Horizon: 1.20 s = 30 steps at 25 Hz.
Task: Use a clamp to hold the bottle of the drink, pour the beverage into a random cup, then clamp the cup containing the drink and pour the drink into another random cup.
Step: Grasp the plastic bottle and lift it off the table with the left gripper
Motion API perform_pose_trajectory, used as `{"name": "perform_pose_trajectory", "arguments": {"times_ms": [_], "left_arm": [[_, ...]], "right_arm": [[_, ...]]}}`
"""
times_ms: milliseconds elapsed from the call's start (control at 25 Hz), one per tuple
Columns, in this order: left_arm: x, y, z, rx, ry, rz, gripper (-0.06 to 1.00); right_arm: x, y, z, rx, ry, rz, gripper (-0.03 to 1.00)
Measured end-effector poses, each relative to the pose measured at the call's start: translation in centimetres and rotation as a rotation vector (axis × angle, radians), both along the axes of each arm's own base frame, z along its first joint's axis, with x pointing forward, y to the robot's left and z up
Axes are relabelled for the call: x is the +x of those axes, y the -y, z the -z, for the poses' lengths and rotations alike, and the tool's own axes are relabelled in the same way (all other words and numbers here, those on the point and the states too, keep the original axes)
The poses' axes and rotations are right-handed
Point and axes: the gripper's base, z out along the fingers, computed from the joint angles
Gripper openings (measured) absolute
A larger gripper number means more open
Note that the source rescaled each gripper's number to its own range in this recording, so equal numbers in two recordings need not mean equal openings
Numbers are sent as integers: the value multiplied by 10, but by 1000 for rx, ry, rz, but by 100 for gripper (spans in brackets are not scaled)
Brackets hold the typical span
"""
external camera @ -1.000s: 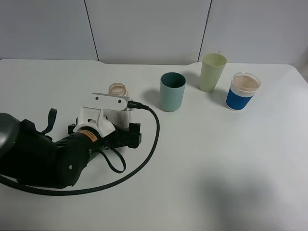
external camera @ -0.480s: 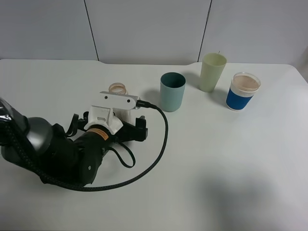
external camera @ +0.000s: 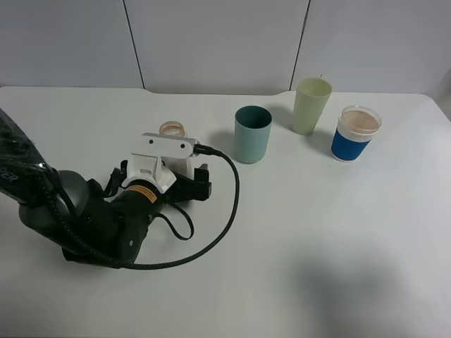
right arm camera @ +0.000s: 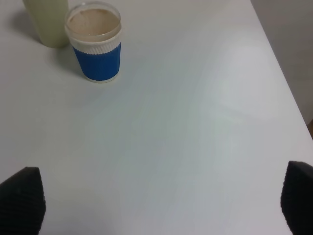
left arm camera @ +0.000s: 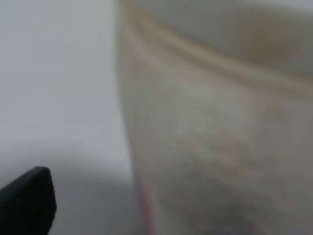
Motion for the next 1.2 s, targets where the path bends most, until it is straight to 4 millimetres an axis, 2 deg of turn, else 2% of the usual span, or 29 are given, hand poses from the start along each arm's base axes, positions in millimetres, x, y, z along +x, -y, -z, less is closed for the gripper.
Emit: {"name": "perform_pose_trajectory", "arguments": {"times_ms": [80, 160, 200, 280, 360, 400, 480, 800, 1000, 1200], "left_arm": [[0, 0, 0, -2, 0, 2, 100], [0, 0, 0, -2, 0, 2, 92], [0, 0, 0, -2, 0, 3, 81], [0, 1, 0, -2, 0, 6, 50], [0, 2, 0, 0, -4, 21, 9], [0, 3, 0, 1, -2, 31, 0], [-1, 4, 0, 6, -3, 44, 3], [-1, 4, 0, 13, -1, 54, 4], [-1, 2, -2, 102, 1, 59, 4], [1, -2, -18, 238, 30, 59, 4]], "right_arm": [[0, 0, 0, 0, 0, 0, 88], [0, 0, 0, 0, 0, 0, 88], [0, 0, 0, 0, 0, 0, 88], [0, 0, 0, 0, 0, 0, 88], [0, 0, 0, 0, 0, 0, 88], [0, 0, 0, 0, 0, 0, 88], [0, 0, 0, 0, 0, 0, 88], [0, 0, 0, 0, 0, 0, 88], [0, 0, 0, 0, 0, 0, 88], [0, 0, 0, 0, 0, 0, 88]]}}
